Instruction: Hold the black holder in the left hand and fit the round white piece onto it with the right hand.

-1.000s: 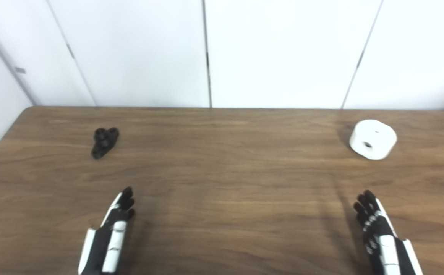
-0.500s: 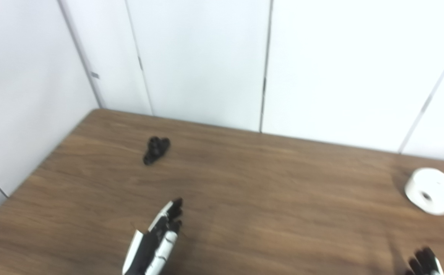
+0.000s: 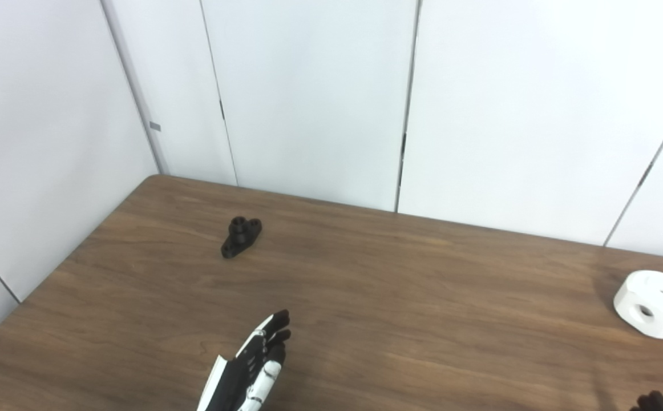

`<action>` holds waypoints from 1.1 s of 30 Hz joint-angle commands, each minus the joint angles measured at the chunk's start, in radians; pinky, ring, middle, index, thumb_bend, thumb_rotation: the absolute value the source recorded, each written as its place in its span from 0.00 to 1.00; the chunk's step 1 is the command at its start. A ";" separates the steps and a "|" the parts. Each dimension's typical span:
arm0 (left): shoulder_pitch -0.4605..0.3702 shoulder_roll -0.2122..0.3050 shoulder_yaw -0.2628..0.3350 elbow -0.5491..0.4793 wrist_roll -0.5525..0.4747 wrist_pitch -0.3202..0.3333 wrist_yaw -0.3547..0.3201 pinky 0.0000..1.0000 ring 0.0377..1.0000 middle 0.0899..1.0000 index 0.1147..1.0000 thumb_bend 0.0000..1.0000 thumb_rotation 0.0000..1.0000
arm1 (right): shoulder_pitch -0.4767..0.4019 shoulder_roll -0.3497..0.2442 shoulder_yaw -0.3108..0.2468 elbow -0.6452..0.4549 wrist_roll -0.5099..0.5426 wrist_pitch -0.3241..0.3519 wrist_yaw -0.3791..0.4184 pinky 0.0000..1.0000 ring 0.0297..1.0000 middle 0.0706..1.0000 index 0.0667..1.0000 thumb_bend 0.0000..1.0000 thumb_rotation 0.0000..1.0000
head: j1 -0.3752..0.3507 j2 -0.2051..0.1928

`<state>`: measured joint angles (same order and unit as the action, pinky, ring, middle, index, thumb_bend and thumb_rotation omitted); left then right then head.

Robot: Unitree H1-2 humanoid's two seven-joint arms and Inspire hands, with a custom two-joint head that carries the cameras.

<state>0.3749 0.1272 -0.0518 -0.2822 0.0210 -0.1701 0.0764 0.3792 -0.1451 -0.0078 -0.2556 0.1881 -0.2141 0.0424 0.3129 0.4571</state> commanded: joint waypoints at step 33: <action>-0.216 0.034 0.149 -0.226 0.769 0.423 0.070 1.00 0.97 0.93 0.87 0.77 0.36 | -0.011 0.036 -0.013 0.042 -0.020 0.007 -0.011 1.00 1.00 0.98 0.97 0.44 1.00 | -0.016 -0.005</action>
<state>0.1833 0.1430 0.0847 -0.4949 0.7363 0.2337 0.1388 0.3815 -0.1417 -0.0124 -0.2521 0.1805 -0.2127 0.0427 0.2961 0.4510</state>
